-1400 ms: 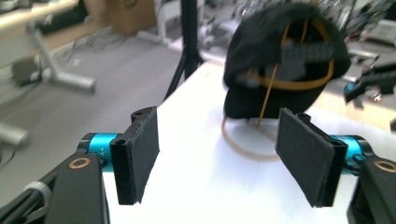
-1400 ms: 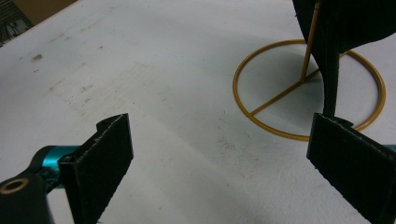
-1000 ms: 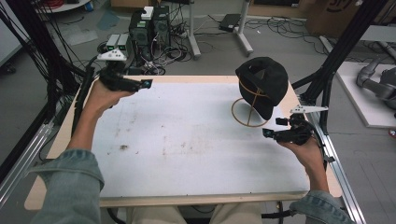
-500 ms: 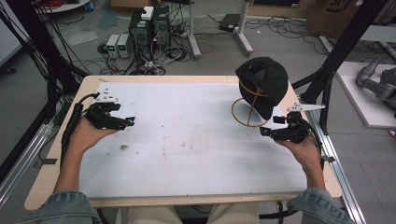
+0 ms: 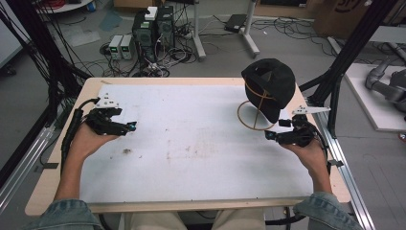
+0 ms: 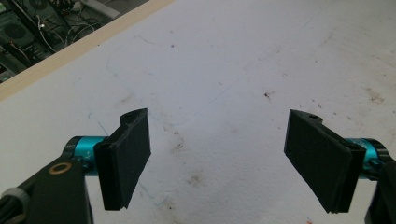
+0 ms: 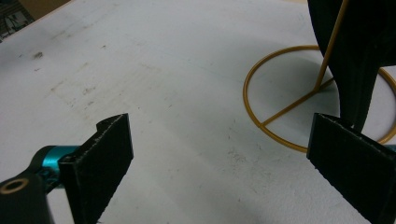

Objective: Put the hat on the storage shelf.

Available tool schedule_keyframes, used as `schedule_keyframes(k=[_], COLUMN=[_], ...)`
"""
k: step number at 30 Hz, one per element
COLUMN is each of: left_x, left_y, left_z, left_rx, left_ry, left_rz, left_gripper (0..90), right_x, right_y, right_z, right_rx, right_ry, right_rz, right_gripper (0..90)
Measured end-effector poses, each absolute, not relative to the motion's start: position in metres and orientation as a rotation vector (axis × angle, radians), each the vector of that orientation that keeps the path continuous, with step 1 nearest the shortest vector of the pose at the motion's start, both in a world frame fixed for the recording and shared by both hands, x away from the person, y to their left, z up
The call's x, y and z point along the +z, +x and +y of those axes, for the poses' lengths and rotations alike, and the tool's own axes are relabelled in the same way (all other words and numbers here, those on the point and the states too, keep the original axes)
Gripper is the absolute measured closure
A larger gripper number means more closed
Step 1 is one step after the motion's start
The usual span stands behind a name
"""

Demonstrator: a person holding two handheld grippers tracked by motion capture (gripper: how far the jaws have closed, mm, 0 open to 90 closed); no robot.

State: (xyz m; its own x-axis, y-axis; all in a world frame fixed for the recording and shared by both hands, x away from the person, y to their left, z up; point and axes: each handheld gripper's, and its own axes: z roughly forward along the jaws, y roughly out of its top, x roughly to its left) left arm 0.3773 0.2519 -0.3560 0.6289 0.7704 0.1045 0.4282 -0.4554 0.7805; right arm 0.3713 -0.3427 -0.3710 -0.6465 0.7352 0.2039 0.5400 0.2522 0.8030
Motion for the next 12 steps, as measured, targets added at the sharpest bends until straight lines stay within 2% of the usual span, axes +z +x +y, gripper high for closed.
schedule_keyframes(k=[12], left_x=[-0.3609], left_y=[0.3730], left_z=[0.2488], left_rx=[0.603], left_ry=[2.105], left_rz=[0.922], left_gripper=[23.1], right_x=[-0.3712], right_y=[0.3706], right_z=[-0.3400], right_rx=[1.336], right_ry=[1.185], right_rz=[2.319], right_gripper=[6.6])
